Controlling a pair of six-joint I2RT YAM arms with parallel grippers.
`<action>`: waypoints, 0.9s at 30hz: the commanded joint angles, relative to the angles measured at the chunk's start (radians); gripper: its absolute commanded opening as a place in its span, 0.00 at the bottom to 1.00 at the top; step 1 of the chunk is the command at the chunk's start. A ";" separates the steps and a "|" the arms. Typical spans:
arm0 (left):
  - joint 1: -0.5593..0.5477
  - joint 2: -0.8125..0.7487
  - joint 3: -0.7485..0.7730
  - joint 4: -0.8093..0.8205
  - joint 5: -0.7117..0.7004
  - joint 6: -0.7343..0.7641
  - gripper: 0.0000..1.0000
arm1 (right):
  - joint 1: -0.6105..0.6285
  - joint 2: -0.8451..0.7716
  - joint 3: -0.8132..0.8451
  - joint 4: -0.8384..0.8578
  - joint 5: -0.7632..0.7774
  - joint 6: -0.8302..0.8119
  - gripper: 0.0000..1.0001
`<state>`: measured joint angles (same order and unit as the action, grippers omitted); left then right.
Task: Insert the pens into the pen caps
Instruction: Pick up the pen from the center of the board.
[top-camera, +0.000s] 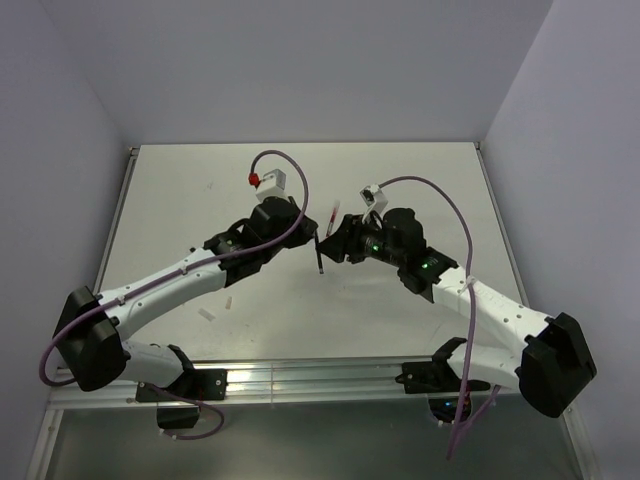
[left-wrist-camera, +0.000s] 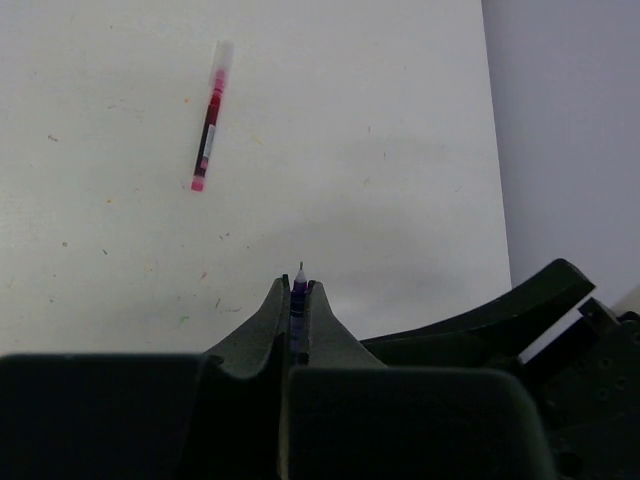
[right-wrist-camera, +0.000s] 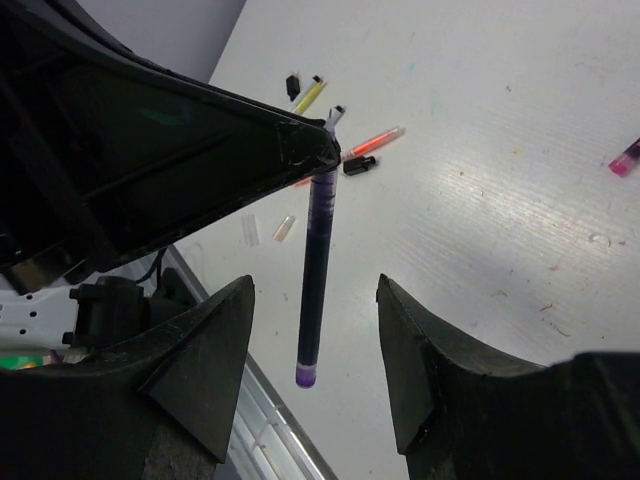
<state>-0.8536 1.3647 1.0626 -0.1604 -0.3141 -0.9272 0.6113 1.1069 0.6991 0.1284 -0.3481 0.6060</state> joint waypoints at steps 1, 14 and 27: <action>-0.013 -0.042 0.027 0.065 -0.023 -0.013 0.00 | 0.019 0.025 0.013 0.071 0.017 0.003 0.60; -0.058 -0.049 0.002 0.119 -0.051 -0.021 0.00 | 0.044 0.076 0.005 0.109 0.018 0.041 0.51; -0.076 -0.093 -0.010 0.113 -0.071 0.007 0.26 | 0.044 0.077 0.068 -0.010 0.084 0.020 0.00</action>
<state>-0.9199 1.3312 1.0386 -0.0757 -0.3550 -0.9318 0.6556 1.1843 0.7090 0.1616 -0.3225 0.6544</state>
